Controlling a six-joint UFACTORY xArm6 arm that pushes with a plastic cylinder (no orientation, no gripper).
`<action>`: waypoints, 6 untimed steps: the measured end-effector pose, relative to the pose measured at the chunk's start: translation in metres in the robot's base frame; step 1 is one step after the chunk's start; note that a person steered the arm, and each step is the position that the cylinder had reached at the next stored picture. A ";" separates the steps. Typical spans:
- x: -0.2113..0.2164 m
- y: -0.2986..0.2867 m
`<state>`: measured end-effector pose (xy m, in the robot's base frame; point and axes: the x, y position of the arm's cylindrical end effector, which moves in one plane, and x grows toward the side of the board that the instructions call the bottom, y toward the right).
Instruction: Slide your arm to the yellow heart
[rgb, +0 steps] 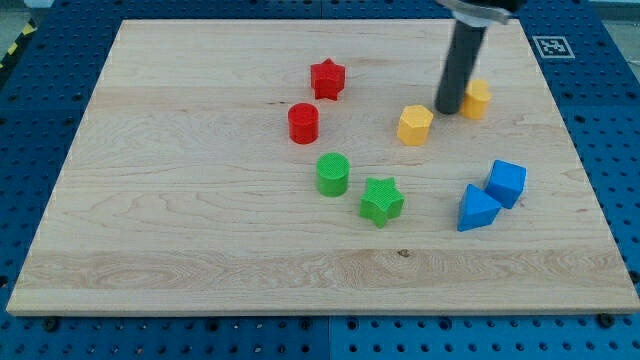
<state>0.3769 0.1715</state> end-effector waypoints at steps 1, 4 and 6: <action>0.029 0.011; 0.093 0.081; 0.111 0.102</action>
